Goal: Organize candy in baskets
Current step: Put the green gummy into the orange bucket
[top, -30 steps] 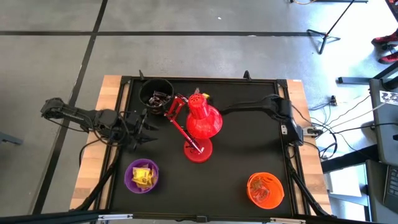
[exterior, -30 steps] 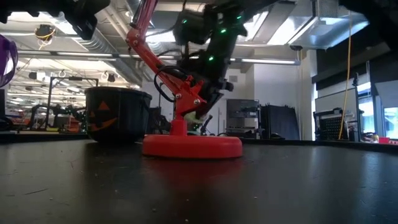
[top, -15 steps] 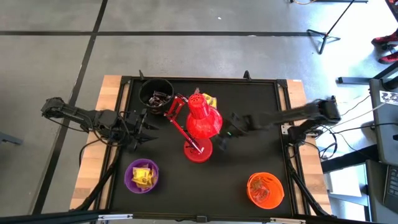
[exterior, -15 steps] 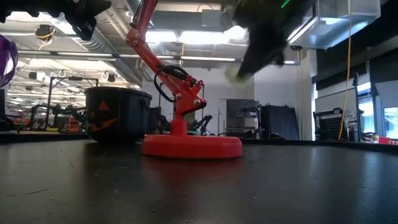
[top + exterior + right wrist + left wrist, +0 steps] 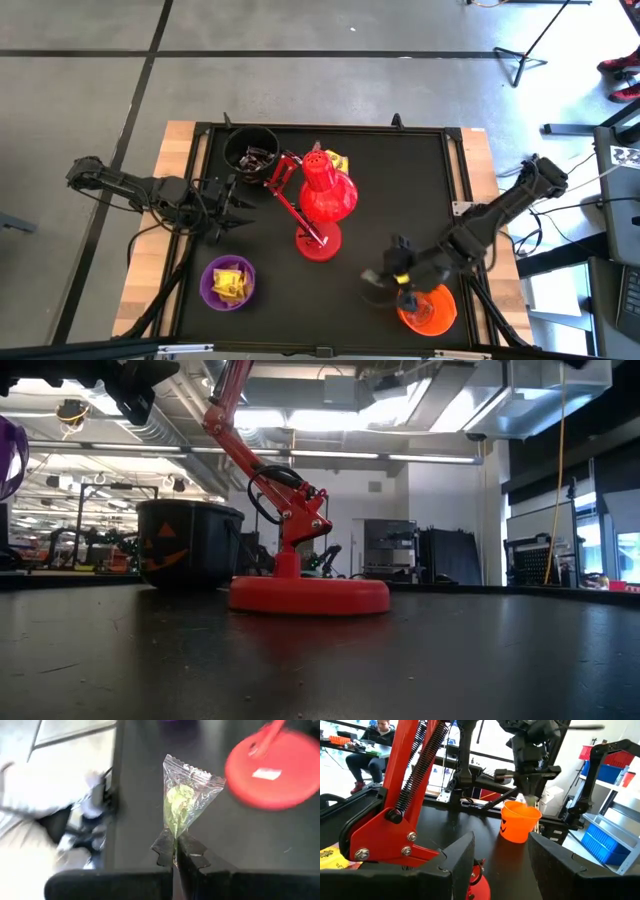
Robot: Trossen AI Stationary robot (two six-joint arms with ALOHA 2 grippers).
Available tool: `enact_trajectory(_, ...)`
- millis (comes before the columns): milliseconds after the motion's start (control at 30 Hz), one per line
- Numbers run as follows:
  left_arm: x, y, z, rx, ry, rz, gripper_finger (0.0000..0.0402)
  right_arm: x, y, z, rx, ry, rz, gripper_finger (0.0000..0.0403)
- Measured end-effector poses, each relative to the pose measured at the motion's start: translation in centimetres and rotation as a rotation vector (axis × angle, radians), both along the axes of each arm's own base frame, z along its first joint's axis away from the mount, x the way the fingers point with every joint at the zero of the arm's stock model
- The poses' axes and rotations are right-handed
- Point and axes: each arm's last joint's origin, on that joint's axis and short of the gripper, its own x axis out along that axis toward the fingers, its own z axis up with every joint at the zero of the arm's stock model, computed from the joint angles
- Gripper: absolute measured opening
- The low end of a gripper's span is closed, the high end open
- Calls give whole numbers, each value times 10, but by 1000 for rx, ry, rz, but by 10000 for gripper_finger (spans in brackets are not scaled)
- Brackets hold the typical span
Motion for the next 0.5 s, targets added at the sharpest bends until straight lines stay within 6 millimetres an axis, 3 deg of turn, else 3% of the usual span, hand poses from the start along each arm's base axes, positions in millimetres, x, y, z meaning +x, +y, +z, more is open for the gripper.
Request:
enact_trajectory(300,2,0,-1,-22,13,2,174,-32,19,-10,168,308,-42,2)
enact_trajectory(500,7,-2,-6,-27,49,3,174,-47,32,-11,195,348,-23,3)
